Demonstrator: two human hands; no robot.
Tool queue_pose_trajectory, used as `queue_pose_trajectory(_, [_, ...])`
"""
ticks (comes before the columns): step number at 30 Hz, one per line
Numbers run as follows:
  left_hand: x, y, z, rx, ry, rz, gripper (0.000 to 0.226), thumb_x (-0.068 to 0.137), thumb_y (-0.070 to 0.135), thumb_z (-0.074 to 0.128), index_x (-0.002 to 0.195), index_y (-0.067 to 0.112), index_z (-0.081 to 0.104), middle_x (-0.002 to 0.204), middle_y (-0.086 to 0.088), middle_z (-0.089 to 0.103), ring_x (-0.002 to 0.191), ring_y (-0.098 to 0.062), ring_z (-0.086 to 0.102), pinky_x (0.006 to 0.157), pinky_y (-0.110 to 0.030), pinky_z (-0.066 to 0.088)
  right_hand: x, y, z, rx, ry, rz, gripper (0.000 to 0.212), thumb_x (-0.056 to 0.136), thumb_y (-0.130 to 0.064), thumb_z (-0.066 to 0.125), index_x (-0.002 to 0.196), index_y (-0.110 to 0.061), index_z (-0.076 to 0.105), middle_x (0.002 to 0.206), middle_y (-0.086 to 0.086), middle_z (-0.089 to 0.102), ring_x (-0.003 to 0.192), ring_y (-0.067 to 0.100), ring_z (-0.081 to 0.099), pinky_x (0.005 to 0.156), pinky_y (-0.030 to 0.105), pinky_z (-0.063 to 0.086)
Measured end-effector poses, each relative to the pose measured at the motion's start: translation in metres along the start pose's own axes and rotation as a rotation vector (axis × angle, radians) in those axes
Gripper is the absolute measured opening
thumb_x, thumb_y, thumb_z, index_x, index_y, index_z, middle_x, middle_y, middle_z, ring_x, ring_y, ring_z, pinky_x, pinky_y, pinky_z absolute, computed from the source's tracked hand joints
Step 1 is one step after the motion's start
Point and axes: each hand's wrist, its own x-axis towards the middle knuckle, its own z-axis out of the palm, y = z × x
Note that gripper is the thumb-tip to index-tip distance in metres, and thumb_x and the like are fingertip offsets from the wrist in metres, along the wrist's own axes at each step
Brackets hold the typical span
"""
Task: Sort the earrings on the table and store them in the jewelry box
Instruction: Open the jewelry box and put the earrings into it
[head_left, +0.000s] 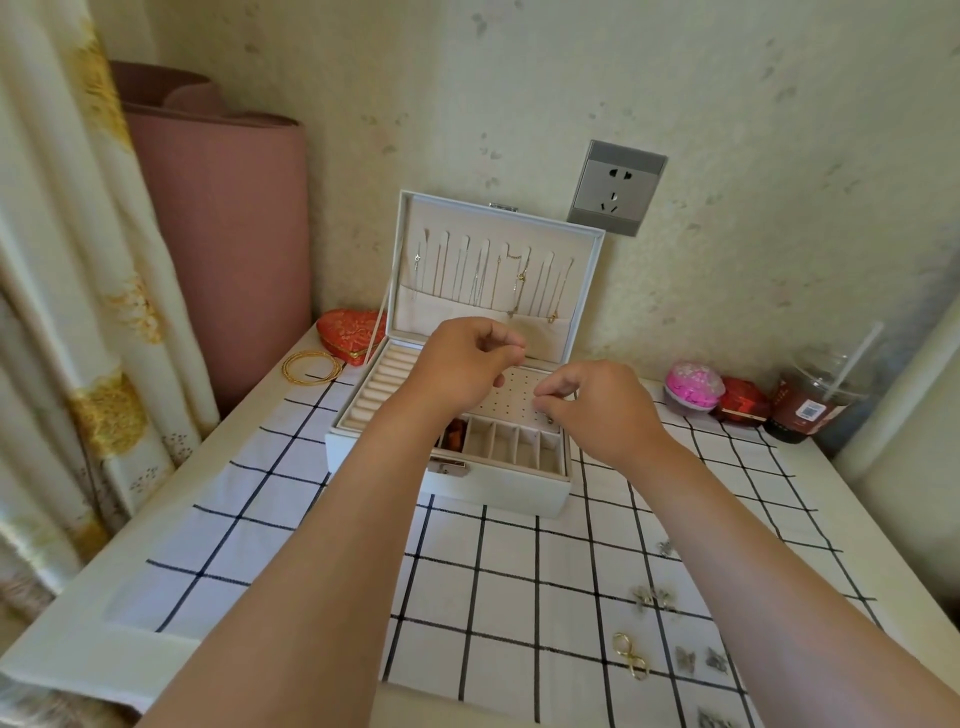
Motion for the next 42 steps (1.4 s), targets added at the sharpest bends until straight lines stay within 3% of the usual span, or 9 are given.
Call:
queue_pose_trajectory(9, [-0.001, 0.001, 0.001, 0.018, -0.010, -0.016, 0.005, 0.090, 0.024, 0.069, 0.089, 0.022, 0.074, 0.083, 0.008, 0.073, 0.061, -0.003, 0.061, 0.067, -0.021, 0.052, 0.000, -0.002, -0.002, -0.038, -0.075, -0.029, 0.012, 0.087, -0.028, 0.070, 0.079, -0.028, 0.079, 0.082, -0.016, 0.073, 0.083, 0.006, 0.066, 0.079, 0.035, 0.056])
queue_pose_trajectory(13, [-0.003, 0.001, 0.002, 0.058, -0.002, -0.037, 0.020, 0.092, 0.031, 0.066, 0.080, 0.018, 0.075, 0.076, 0.010, 0.071, 0.063, -0.006, 0.059, 0.067, -0.025, 0.050, 0.003, 0.004, -0.004, 0.147, -0.095, 0.015, 0.011, 0.081, -0.021, 0.078, 0.078, -0.031, 0.074, 0.081, -0.015, 0.071, 0.081, -0.002, 0.064, 0.078, 0.024, 0.049])
queue_pose_trajectory(18, [-0.008, 0.004, 0.009, 0.051, -0.033, -0.058, 0.024, 0.093, 0.036, 0.064, 0.083, 0.018, 0.075, 0.082, 0.008, 0.075, 0.063, -0.006, 0.060, 0.063, -0.021, 0.045, 0.006, 0.002, -0.019, 0.396, 0.065, 0.015, 0.010, 0.084, -0.021, 0.078, 0.091, -0.026, 0.075, 0.086, -0.010, 0.071, 0.072, -0.005, 0.062, 0.073, 0.019, 0.045])
queue_pose_trajectory(21, [-0.009, 0.007, 0.015, -0.007, -0.039, -0.062, 0.021, 0.093, 0.036, 0.064, 0.084, 0.021, 0.075, 0.078, 0.009, 0.074, 0.060, -0.005, 0.060, 0.057, -0.016, 0.044, 0.002, -0.003, -0.033, 0.492, -0.022, -0.025, 0.021, 0.081, -0.016, 0.081, 0.100, -0.021, 0.076, 0.091, -0.006, 0.075, 0.063, -0.008, 0.059, 0.067, 0.017, 0.047])
queue_pose_trajectory(27, [-0.014, 0.016, 0.018, -0.071, -0.057, -0.053, 0.022, 0.094, 0.037, 0.063, 0.086, 0.020, 0.076, 0.079, 0.006, 0.075, 0.056, -0.004, 0.057, 0.048, -0.007, 0.040, -0.001, -0.002, -0.031, 0.633, 0.084, -0.030, 0.012, 0.079, -0.013, 0.083, 0.090, -0.014, 0.078, 0.077, -0.002, 0.075, 0.058, -0.003, 0.061, 0.058, 0.011, 0.045])
queue_pose_trajectory(32, [-0.016, 0.016, 0.020, -0.091, -0.062, -0.069, 0.022, 0.094, 0.037, 0.062, 0.085, 0.023, 0.075, 0.078, 0.007, 0.075, 0.057, -0.005, 0.059, 0.052, -0.012, 0.040, -0.004, -0.003, -0.030, 0.623, 0.067, -0.039, 0.012, 0.077, -0.016, 0.085, 0.087, -0.017, 0.079, 0.078, 0.000, 0.076, 0.075, 0.009, 0.071, 0.072, 0.022, 0.055])
queue_pose_trajectory(35, [-0.015, 0.015, 0.020, -0.034, -0.054, -0.046, 0.027, 0.096, 0.040, 0.059, 0.084, 0.023, 0.075, 0.079, 0.008, 0.075, 0.062, -0.006, 0.060, 0.059, -0.018, 0.044, -0.004, -0.002, -0.027, 0.613, 0.100, -0.044, 0.007, 0.083, -0.016, 0.079, 0.089, -0.018, 0.080, 0.073, -0.008, 0.073, 0.061, -0.003, 0.061, 0.064, 0.018, 0.049])
queue_pose_trajectory(39, [-0.012, 0.001, 0.012, 0.511, -0.031, 0.082, 0.019, 0.096, 0.037, 0.055, 0.097, 0.030, 0.073, 0.090, 0.012, 0.069, 0.087, -0.011, 0.062, 0.078, -0.031, 0.053, -0.004, 0.007, -0.020, 0.334, 0.090, -0.042, 0.005, 0.085, -0.021, 0.078, 0.087, -0.026, 0.079, 0.083, -0.016, 0.072, 0.064, -0.011, 0.058, 0.070, 0.018, 0.043])
queue_pose_trajectory(42, [-0.013, -0.005, 0.008, 0.595, -0.078, 0.115, 0.021, 0.093, 0.027, 0.058, 0.108, 0.035, 0.071, 0.110, 0.010, 0.067, 0.109, -0.010, 0.056, 0.094, -0.032, 0.049, -0.007, 0.012, -0.010, 0.027, 0.046, -0.087, 0.004, 0.083, -0.032, 0.078, 0.083, -0.036, 0.076, 0.089, -0.019, 0.068, 0.085, -0.003, 0.061, 0.076, 0.025, 0.048])
